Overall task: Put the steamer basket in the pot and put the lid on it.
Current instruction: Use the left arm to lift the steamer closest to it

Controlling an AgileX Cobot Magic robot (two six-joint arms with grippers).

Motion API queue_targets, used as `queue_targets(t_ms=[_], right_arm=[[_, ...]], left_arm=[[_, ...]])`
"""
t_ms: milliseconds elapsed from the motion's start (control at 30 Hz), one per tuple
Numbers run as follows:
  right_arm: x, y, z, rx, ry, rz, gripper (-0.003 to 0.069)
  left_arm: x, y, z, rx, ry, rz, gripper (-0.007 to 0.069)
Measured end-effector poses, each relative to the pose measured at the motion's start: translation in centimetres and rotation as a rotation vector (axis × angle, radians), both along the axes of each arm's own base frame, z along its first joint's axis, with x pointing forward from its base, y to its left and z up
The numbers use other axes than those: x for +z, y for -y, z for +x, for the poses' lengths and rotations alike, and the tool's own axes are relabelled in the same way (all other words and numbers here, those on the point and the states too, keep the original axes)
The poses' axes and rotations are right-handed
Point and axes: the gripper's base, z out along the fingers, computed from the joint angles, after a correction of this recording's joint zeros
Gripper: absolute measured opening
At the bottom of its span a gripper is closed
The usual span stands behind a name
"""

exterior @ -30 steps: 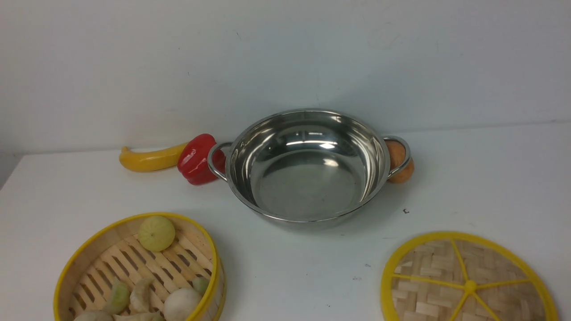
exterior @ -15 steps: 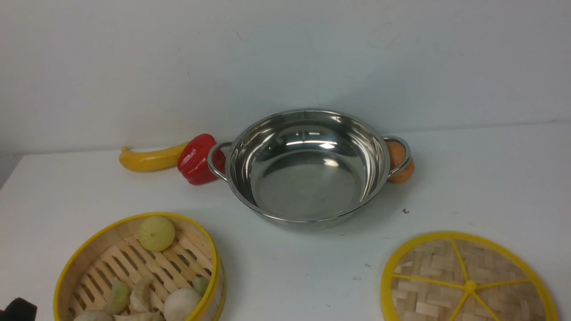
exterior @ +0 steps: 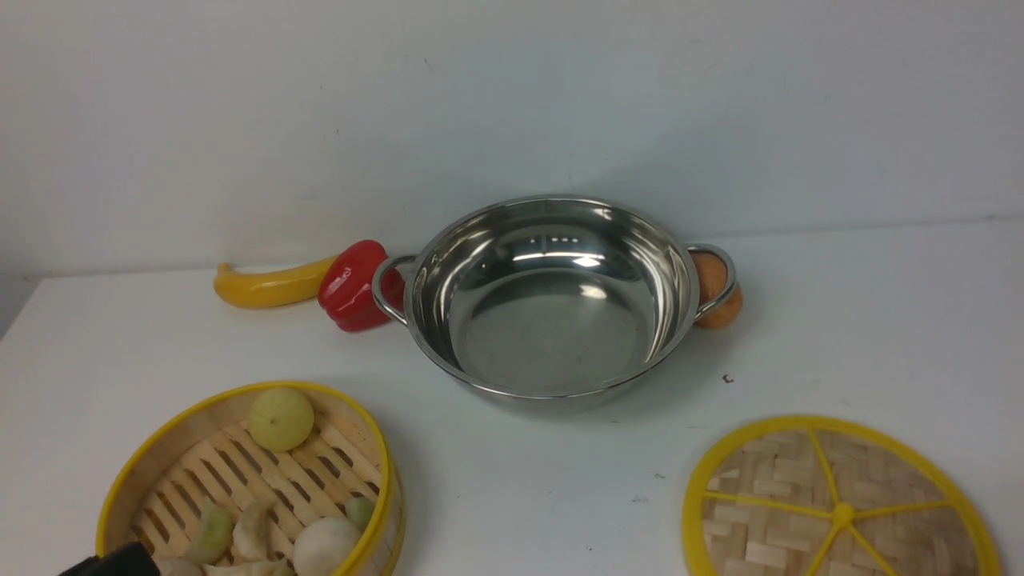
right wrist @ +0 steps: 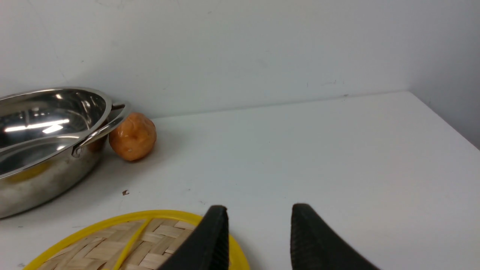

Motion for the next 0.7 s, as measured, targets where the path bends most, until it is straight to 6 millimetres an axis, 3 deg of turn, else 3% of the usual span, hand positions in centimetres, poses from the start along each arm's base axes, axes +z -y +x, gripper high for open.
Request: queue_targets(t_ms=[100,233,367,500,533,633,700], right_arm=[[0.0,0.0,0.0,0.0,0.0,0.0,0.0249],[0.0,0.0,0.0,0.0,0.0,0.0,0.0249],[0.0,0.0,0.0,0.0,0.0,0.0,0.0249],[0.0,0.0,0.0,0.0,0.0,0.0,0.0249],[0.0,0.0,0.0,0.0,0.0,0.0,0.0249],[0.0,0.0,0.0,0.0,0.0,0.0,0.0249],[0.0,0.0,0.0,0.0,0.0,0.0,0.0249]], left_arm=[[1.1,-0.6,0.5,-0.044,-0.184,0.156,0.0241],[2.6,-3.0,1.7,-0.011,-0.444,0.424,0.0241],[4.1,-4.6,3.7,0.041,-0.553,0.527,0.0241],[5.0,-5.5,8.1,-0.002,-0.709,0.52,0.0241],[5.2,-5.5,8.1,0.0,-0.703,0.521,0.0241],[4.2,-6.0,13.0,-0.093,-0.805,0.488,0.0241],[3.6,-5.8,14.9,-0.177,-0.823,0.465,0.0241]])
